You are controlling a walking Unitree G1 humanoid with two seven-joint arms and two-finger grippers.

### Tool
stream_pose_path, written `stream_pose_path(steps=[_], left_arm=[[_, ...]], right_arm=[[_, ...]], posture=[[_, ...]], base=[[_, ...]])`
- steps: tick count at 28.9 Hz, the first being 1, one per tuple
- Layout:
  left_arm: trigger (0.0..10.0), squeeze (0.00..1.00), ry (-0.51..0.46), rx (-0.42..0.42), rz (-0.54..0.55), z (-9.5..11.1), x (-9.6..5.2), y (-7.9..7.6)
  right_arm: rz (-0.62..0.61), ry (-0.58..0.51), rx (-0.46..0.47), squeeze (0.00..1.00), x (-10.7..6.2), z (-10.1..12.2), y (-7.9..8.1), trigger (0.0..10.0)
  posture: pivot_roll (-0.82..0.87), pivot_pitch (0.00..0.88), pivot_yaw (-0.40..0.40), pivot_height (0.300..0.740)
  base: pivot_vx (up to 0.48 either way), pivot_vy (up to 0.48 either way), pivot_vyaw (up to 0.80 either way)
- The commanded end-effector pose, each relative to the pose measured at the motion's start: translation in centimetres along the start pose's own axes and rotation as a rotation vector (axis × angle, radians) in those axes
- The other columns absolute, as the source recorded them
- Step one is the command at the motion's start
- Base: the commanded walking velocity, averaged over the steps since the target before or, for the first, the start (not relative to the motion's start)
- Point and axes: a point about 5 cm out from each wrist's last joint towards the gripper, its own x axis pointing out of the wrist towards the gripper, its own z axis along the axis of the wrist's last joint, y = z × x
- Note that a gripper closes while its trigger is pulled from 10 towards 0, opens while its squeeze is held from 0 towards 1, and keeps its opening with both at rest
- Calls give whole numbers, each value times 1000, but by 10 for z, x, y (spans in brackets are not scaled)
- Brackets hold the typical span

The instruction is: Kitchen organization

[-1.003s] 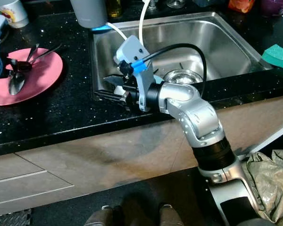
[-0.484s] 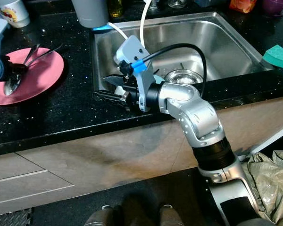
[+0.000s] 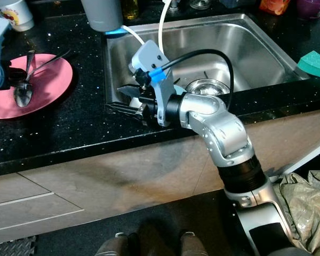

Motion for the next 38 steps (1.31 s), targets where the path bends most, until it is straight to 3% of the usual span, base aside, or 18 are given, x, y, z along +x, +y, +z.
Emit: stream_pose_path(steps=[1, 3, 4, 5, 6, 7, 8, 15, 16, 17, 18, 22, 29, 37, 38], left_arm=[[0, 0, -8, -8, 16, 0, -4, 6], [0, 0, -31, -2, 37, 5, -6, 7], [3804, 0, -37, 2, 52, 7, -7, 8], [8471, 0, -33, 13, 66, 7, -8, 10], [10000, 0, -27, 20, 75, 8, -8, 10], [10000, 0, -27, 20, 75, 8, -8, 10], [10000, 1000, -22, 23, 82, 7, -9, 11], [10000, 1000, 9, 7, 69, 0, -11, 12], [10000, 122, 14, 3, 63, -4, -8, 11], [10000, 122, 14, 3, 63, -4, -8, 11], [10000, 0, 12, -3, 58, -5, -7, 10], [10000, 0, -36, -34, 34, -8, 4, 2], [10000, 0, -96, -66, 59, 0, 7, 0], [10000, 0, -55, -71, 85, -10, 12, 0], [9020, 0, -45, -64, 94, -12, 12, 1]], right_arm=[[14, -9, -16, 0, 0, 3, 3, 10000], [13, -10, -16, 0, 0, 3, 3, 10000], [13, -10, -17, 0, 0, 3, 3, 10000], [13, -9, -18, 0, 0, 3, 3, 10000], [13, -9, -18, 0, 0, 3, 3, 10000], [13, -9, -18, 0, 0, 3, 3, 10000], [13, -9, -18, 0, 0, 3, 3, 10000], [14, -8, -15, 0, 0, 3, 2, 10000], [15, -7, -15, 0, 0, 2, 2, 10000], [15, -7, -15, 0, 0, 2, 2, 10000], [16, -8, -15, 0, 0, 2, 2, 10000], [13, -6, -19, 0, 0, 2, 2, 10000], [9, -5, -20, 0, -3, 3, 3, 10000], [15, -1, -15, 0, -2, 3, 3, 10000], [15, 0, -15, 0, -2, 2, 3, 10000]], posture=[[18, 201, 19, 740], [17, 201, 21, 740], [17, 201, 20, 740], [18, 200, 21, 740], [18, 200, 21, 740], [18, 200, 21, 740], [18, 200, 21, 740], [21, 205, 18, 740], [22, 205, 17, 740], [22, 205, 17, 740], [21, 206, 16, 740], [12, 214, 18, 740], [6, 227, 20, 740], [1, 234, 17, 740], [1, 234, 17, 740]], base=[[0, 0, 0], [0, 0, 0], [0, 0, 0], [0, 0, 0], [0, 0, 0], [0, 0, 0], [0, 0, 0], [0, 0, 0], [0, 0, 0], [0, 0, 0], [0, 0, 0], [0, 0, 0], [0, 0, 0], [0, 0, 0], [0, 0, 0]])
